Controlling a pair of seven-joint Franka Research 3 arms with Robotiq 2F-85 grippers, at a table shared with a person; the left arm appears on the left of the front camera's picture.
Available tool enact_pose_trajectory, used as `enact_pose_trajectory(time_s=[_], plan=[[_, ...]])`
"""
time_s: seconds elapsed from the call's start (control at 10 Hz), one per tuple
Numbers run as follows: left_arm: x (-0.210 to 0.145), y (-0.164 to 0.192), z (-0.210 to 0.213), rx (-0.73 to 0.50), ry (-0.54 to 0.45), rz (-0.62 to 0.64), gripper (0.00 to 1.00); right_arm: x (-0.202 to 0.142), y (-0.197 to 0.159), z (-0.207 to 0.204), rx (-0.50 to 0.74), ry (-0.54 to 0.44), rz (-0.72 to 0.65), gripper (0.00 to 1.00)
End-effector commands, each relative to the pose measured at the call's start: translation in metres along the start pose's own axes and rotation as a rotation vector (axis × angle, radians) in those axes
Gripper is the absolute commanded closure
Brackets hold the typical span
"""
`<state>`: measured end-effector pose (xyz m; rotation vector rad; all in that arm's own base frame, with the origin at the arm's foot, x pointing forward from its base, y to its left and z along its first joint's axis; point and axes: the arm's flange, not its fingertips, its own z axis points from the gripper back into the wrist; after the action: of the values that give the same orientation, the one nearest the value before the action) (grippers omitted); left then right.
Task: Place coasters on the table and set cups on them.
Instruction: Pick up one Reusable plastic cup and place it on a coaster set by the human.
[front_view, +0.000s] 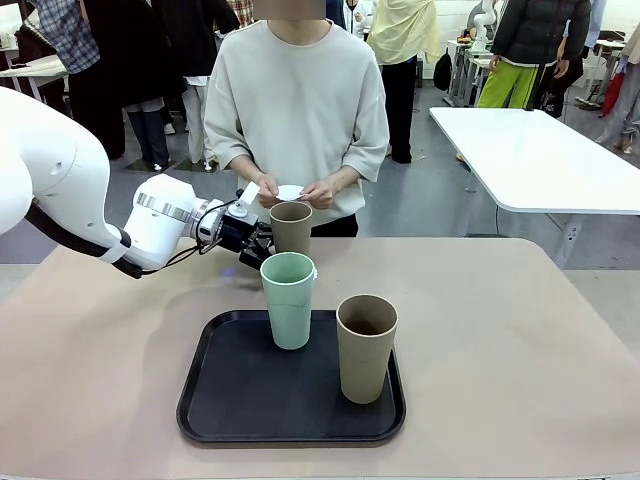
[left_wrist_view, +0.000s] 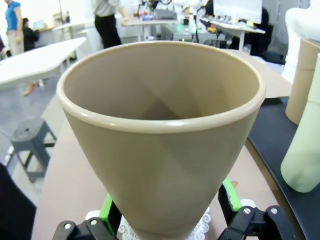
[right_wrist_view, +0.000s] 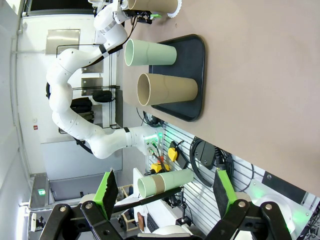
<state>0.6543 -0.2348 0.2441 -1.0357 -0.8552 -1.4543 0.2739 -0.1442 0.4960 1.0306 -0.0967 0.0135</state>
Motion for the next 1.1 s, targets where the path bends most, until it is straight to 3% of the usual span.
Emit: enact_pose_trajectory(time_s=[0.0, 0.4, 1.0], plan=[[0.001, -0.002, -0.001, 0.002, 0.038, -0.018, 0.0, 0.0, -0.001, 0.0, 0.013, 0.001, 0.002, 0.0], [0.005, -0.008, 0.002, 0.001, 0.158, -0.021, 0.0, 0.0, -0.001, 0.0, 0.013, 0.001, 0.002, 0.0], [0.018, -0.021, 0.022, 0.03, 0.222, -0.044, 0.0, 0.0, -0.001, 0.0, 0.013, 0.001, 0.002, 0.0]])
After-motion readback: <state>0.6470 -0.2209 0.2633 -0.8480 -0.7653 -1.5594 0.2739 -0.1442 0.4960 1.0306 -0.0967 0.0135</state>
